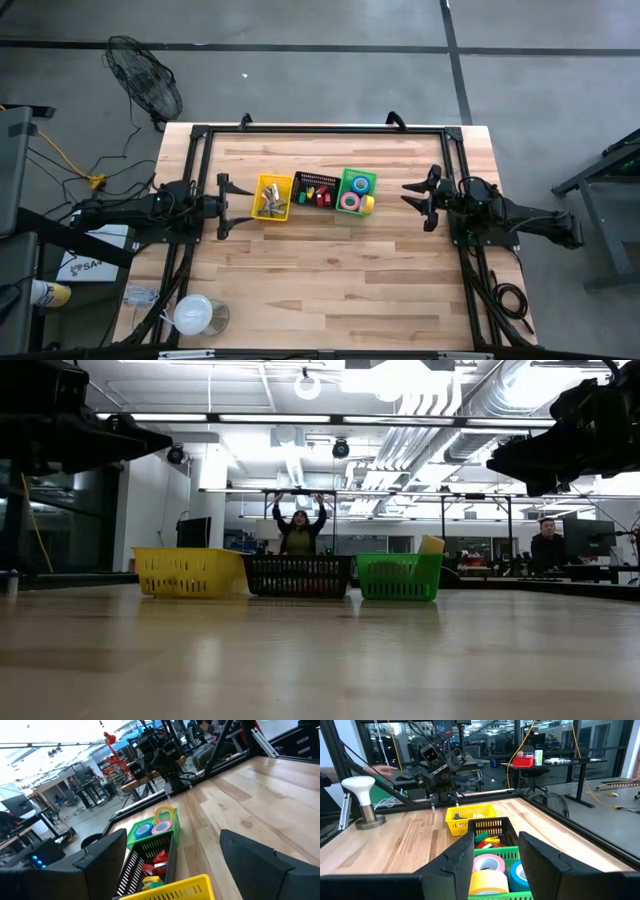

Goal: Pick and place Stapler, Stapler remover, tape
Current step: Return to Home Position

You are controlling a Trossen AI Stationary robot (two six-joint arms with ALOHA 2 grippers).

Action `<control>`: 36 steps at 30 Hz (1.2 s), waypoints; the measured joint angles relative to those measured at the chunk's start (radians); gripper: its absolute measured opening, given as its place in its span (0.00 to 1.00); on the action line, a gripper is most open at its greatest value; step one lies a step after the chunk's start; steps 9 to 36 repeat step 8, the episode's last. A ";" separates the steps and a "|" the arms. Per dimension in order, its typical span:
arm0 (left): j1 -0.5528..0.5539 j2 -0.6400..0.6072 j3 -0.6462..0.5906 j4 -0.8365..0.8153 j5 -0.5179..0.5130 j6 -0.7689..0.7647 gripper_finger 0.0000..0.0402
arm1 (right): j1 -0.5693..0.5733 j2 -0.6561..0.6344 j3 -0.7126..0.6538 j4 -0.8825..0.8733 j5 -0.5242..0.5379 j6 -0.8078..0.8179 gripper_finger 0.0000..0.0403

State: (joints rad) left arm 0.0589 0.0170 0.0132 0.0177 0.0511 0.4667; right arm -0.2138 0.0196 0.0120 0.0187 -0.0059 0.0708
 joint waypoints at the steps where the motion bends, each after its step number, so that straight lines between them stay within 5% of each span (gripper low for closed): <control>1: 0.000 0.000 0.000 0.000 0.000 0.000 0.78 | 0.000 0.000 0.000 0.000 0.000 0.000 0.36; 36: 0.000 0.000 -0.001 0.000 0.000 0.000 0.78 | 0.000 0.000 0.000 0.000 0.000 0.000 0.36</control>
